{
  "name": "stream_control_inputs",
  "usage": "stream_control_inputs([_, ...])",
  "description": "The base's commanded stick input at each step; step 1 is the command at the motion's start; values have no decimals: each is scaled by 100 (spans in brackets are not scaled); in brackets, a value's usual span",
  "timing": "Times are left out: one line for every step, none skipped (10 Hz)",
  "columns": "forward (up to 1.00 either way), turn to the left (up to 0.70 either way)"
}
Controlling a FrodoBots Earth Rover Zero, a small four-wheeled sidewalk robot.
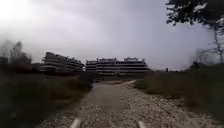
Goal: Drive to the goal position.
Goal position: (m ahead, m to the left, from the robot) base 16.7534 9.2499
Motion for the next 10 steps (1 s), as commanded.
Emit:
stream_control_inputs([70,0])
stream_control_inputs([70,0])
stream_control_inputs([70,0])
stream_control_inputs([70,0])
stream_control_inputs([70,0])
stream_control_inputs([70,0])
stream_control_inputs([70,0])
stream_control_inputs([70,0])
stream_control_inputs([70,0])
stream_control_inputs([70,0])
